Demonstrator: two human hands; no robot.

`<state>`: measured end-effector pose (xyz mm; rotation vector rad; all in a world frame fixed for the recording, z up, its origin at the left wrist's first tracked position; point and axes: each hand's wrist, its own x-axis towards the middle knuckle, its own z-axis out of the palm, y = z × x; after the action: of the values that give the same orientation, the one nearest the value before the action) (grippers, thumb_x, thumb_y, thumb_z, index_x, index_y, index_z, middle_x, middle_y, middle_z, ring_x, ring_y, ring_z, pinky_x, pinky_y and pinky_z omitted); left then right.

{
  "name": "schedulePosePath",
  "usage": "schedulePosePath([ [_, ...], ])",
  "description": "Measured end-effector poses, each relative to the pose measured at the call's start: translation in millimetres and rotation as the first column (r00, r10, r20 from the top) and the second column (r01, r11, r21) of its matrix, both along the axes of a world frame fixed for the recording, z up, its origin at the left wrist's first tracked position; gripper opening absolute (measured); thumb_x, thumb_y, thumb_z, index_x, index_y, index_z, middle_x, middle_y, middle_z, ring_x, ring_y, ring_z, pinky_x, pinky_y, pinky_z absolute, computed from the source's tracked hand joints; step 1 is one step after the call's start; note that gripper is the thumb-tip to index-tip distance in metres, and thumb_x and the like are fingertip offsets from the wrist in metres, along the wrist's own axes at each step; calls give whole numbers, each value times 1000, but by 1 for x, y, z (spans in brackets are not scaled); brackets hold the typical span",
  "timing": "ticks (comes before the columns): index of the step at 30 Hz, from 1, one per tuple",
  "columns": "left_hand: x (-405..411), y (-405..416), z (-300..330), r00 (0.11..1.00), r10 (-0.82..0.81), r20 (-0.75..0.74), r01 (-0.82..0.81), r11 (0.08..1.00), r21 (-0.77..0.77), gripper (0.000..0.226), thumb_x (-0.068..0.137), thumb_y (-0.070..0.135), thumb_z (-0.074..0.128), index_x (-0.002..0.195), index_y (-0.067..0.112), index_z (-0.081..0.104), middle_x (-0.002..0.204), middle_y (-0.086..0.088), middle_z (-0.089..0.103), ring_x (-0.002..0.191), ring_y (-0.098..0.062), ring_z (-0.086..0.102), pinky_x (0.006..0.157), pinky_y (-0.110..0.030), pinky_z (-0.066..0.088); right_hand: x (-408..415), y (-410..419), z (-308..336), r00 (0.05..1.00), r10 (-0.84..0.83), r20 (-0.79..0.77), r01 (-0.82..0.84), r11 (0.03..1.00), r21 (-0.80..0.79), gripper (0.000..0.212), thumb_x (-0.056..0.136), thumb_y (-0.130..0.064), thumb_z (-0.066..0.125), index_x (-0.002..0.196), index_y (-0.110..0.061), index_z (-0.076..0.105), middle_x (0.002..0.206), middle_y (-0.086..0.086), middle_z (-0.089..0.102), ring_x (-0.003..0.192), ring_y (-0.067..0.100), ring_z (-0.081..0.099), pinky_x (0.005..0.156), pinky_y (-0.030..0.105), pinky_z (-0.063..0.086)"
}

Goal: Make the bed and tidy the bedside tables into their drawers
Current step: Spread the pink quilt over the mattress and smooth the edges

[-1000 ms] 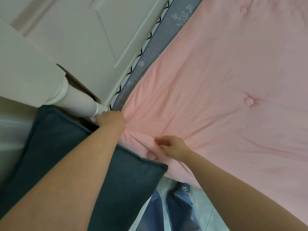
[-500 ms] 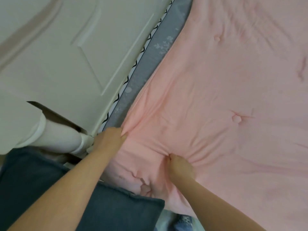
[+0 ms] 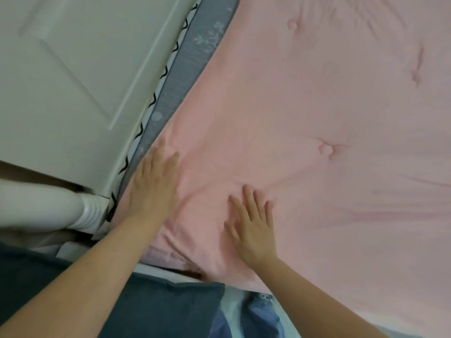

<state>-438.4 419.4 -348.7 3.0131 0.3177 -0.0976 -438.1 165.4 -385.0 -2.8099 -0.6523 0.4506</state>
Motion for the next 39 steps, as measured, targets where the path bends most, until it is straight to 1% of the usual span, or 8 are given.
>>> schedulePosePath([
  [2, 1, -27, -6, 968, -227, -110, 216, 971, -103, 90, 80, 47, 62, 154, 31, 13, 162, -5, -15, 150, -28, -4, 120, -50, 8, -8, -20, -18, 999, 42, -25, -45, 990, -133, 68, 97, -54, 28, 155, -34, -2, 163, 2, -14, 150, 27, -11, 119, 51, -3],
  [5, -9, -40, -28, 833, -331, -444, 292, 944, -156, 97, 80, 74, 44, 146, 43, -20, 157, 7, -31, 145, -21, -28, 118, -51, -12, -7, -44, -22, 966, 254, -56, -259, 960, -110, 70, 97, -56, 29, 155, -32, -2, 163, 3, -12, 150, 27, -10, 118, 55, 4],
  [7, 0, -39, -27, 832, -270, -485, 223, 963, -152, 98, 77, 79, 43, 151, 42, -10, 159, 8, -27, 146, -20, -24, 118, -51, -11, 13, -66, -19, 940, 341, 20, -335, 930, -154, 66, 99, -54, 28, 155, -34, 2, 164, 0, -6, 151, 26, -6, 119, 55, 4],
  [11, 30, -73, -17, 894, -303, -331, 273, 953, -134, 93, 79, 75, 43, 153, 35, 3, 159, 0, -26, 148, -24, -18, 119, -51, -7, 58, -114, -15, 996, -60, 66, 77, 949, -305, 66, 96, -58, 22, 152, -42, -7, 163, -3, -14, 150, 23, -11, 118, 57, -2],
  [17, -4, -160, -35, 853, -359, -379, 322, 933, -159, 101, 82, 77, 31, 151, 27, -22, 155, -3, -35, 144, -30, -29, 115, -62, -7, -35, -148, -24, 999, -22, -49, 10, 970, -242, 68, 98, -50, 28, 156, -28, 2, 164, 0, -5, 151, 28, -3, 117, 58, 15],
  [24, -2, -231, -36, 911, -364, -192, 347, 930, -121, 98, 77, 71, 49, 156, 27, 10, 163, -7, -5, 150, -33, 0, 114, -65, 9, 10, -181, -2, 996, -59, 72, 66, 993, -98, 64, 95, -32, 40, 155, -25, 18, 163, -6, 11, 151, 21, 5, 117, 56, 15],
  [33, -27, -259, -55, 852, -425, -306, 410, 905, -117, 84, 80, 71, 37, 153, 40, 7, 164, -2, -1, 150, -30, 3, 113, -66, 8, 2, -229, -11, 909, -404, -108, 368, 895, -251, 63, 94, -61, 23, 145, -55, -15, 157, -18, -26, 147, 15, -24, 110, 69, -6],
  [39, -29, -264, -10, 713, -341, -612, 265, 940, -215, 76, 90, 60, 39, 147, 51, -11, 156, 11, -29, 149, -24, -13, 115, -60, 9, -61, -239, 29, 855, -401, -329, 309, 903, -298, 72, 80, -49, 43, 148, -49, 19, 164, -8, 2, 149, 21, 14, 98, 63, 36],
])
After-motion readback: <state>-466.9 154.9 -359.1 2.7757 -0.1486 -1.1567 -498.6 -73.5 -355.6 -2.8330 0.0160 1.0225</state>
